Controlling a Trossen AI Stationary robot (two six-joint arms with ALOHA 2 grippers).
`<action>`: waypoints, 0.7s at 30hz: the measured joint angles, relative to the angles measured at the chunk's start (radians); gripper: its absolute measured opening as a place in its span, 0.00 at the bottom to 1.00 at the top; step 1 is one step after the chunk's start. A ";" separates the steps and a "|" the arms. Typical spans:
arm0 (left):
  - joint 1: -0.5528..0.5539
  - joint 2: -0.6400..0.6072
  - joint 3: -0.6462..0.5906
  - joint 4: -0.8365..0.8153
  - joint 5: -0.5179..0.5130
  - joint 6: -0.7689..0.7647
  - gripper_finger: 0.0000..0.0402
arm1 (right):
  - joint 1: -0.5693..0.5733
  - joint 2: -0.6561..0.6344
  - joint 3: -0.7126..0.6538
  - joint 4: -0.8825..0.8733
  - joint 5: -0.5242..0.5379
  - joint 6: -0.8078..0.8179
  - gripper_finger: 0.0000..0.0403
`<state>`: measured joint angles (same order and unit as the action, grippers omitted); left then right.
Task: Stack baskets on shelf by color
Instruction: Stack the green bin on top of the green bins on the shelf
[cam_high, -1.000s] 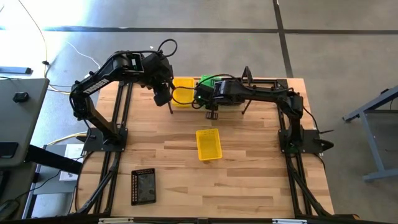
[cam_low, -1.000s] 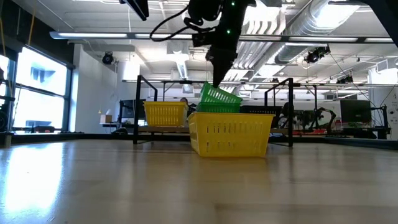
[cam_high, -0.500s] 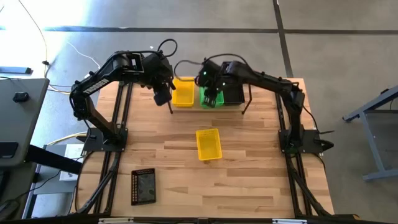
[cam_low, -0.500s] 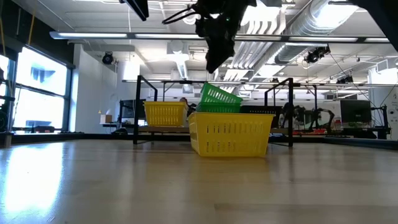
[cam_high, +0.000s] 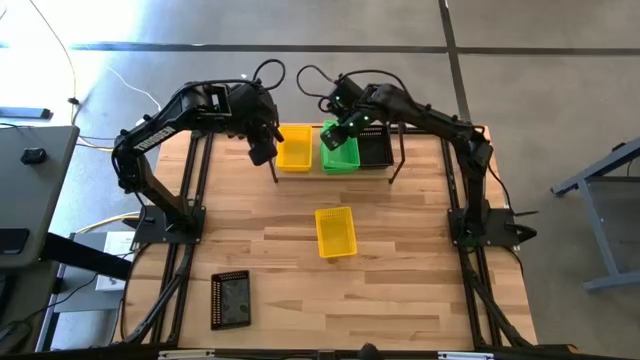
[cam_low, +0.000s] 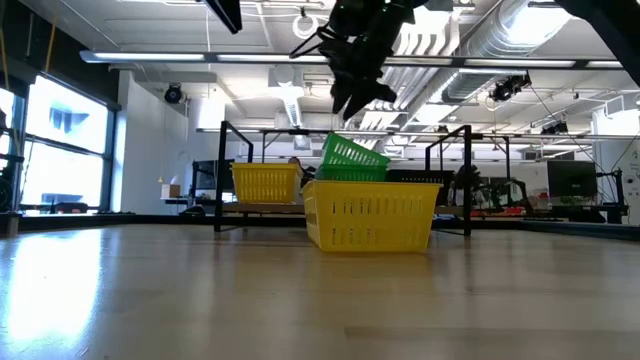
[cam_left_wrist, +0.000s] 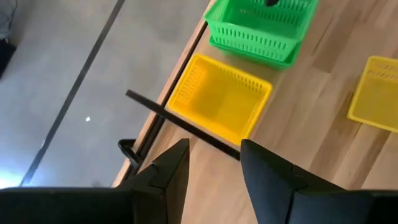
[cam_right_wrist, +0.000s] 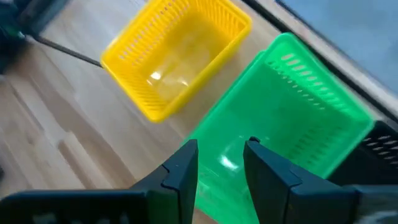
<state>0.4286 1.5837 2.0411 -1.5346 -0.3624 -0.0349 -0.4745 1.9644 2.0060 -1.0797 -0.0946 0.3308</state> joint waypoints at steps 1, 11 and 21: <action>0.000 0.000 0.000 0.006 0.001 0.012 0.33 | 0.001 0.000 0.000 0.005 -0.007 0.022 0.28; 0.000 0.000 0.000 0.033 0.018 0.094 0.33 | 0.047 0.001 -0.008 0.072 0.060 0.220 0.28; 0.000 0.000 0.000 0.035 0.019 0.100 0.33 | 0.075 0.022 -0.105 0.129 0.112 0.350 0.28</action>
<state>0.4282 1.5837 2.0411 -1.4998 -0.3439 0.0647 -0.3992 1.9862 1.9008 -0.9503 0.0170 0.6807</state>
